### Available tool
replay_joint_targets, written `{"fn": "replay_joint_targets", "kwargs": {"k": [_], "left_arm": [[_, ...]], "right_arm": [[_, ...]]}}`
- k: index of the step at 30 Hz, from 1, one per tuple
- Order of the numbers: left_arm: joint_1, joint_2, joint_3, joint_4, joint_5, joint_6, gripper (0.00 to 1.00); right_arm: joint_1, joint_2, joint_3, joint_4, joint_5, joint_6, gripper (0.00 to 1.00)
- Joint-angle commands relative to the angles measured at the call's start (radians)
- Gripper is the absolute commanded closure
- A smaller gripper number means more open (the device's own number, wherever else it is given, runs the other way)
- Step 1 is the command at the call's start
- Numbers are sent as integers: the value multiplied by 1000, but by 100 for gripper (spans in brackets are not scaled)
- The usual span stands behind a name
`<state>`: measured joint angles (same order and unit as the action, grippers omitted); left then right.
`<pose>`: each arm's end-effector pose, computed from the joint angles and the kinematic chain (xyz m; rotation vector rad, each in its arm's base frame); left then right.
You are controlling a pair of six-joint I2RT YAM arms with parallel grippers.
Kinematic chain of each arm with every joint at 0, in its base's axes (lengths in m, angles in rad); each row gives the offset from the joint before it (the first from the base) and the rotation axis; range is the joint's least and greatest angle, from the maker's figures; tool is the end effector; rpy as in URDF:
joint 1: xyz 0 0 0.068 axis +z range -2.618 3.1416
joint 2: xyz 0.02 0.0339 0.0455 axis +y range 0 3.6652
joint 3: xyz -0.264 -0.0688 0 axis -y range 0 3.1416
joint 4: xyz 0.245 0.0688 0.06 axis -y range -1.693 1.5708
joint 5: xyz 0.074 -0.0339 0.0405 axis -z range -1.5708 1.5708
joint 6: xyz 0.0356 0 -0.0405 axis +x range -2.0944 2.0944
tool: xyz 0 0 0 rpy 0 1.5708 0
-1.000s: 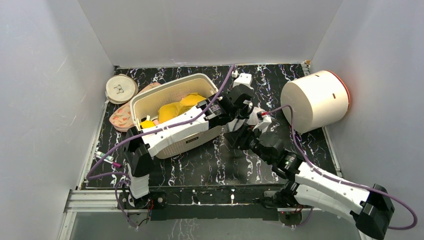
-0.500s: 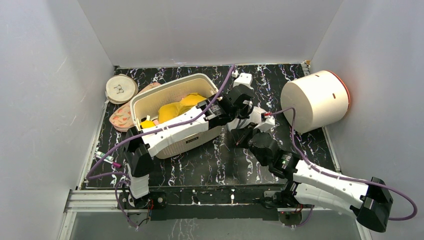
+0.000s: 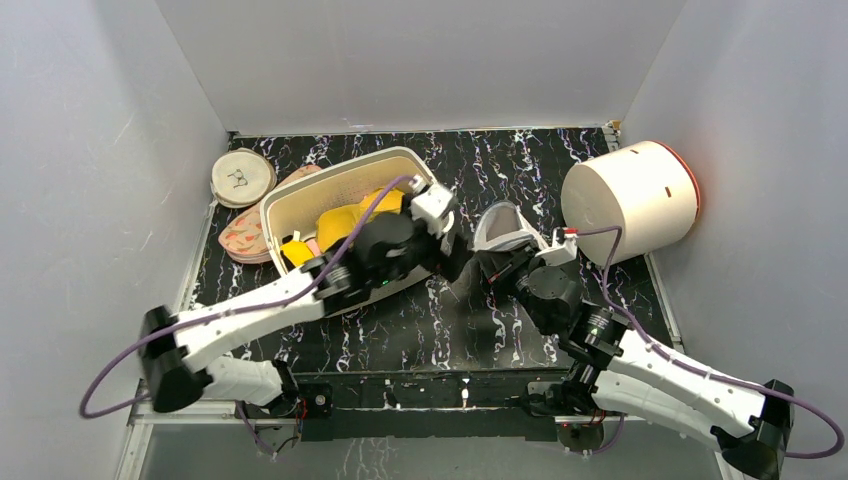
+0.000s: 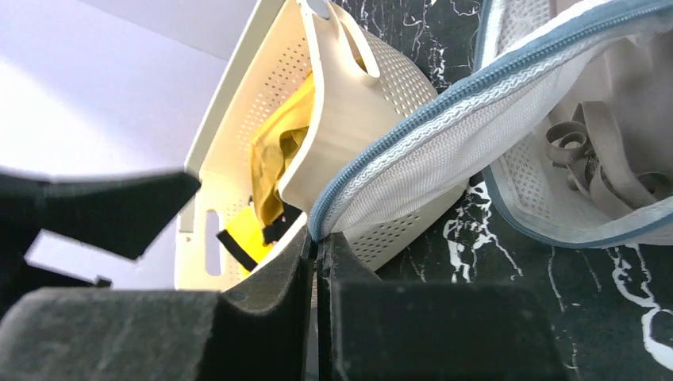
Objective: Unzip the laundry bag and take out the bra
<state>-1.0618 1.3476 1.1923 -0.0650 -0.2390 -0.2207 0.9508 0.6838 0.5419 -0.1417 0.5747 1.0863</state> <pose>0.1627 -0.2743 0.3686 0.5872 1.7444 -0.7014 0.1123 0.1239 0.2760 0.5371 1.8272 0.8992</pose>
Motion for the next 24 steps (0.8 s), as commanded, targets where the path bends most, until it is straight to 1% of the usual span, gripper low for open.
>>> {"fn": "replay_joint_targets", "kwargs": {"k": [1,3,5,7,9,12,14,16,18,19,21,22,24], "left_arm": [[0,-229,-279,394,308,332,12],[0,-262,-350,439,379,428,12],[0,-252,-365,427,374,499,10],[0,-207,-322,332,382,574,9],[0,-154,-275,278,367,615,6],[1,-90,-242,270,342,660,7],[3,-60,-230,293,309,666,12],[5,-39,-224,317,277,667,24],[6,-29,-211,309,272,670,40],[5,-30,-201,296,275,668,51],[5,-34,-184,263,294,665,69],[5,-36,-175,248,297,662,76],[3,-43,-152,204,302,649,100]], "right_arm": [[-3,-39,75,-52,36,143,100],[-3,-46,88,-55,26,161,100],[-3,-49,105,-62,11,167,100],[-3,-49,129,-92,1,169,100],[-4,-51,150,-121,-10,166,100],[-3,-59,163,-144,-36,160,100],[-3,-68,163,-151,-56,163,100],[-3,-76,162,-163,-72,164,100],[-4,-87,164,-190,-83,164,100],[-3,-93,167,-205,-84,161,100],[-4,-106,174,-237,-82,140,100],[-3,-114,180,-253,-79,126,100],[-4,-127,192,-288,-70,80,100]]}}
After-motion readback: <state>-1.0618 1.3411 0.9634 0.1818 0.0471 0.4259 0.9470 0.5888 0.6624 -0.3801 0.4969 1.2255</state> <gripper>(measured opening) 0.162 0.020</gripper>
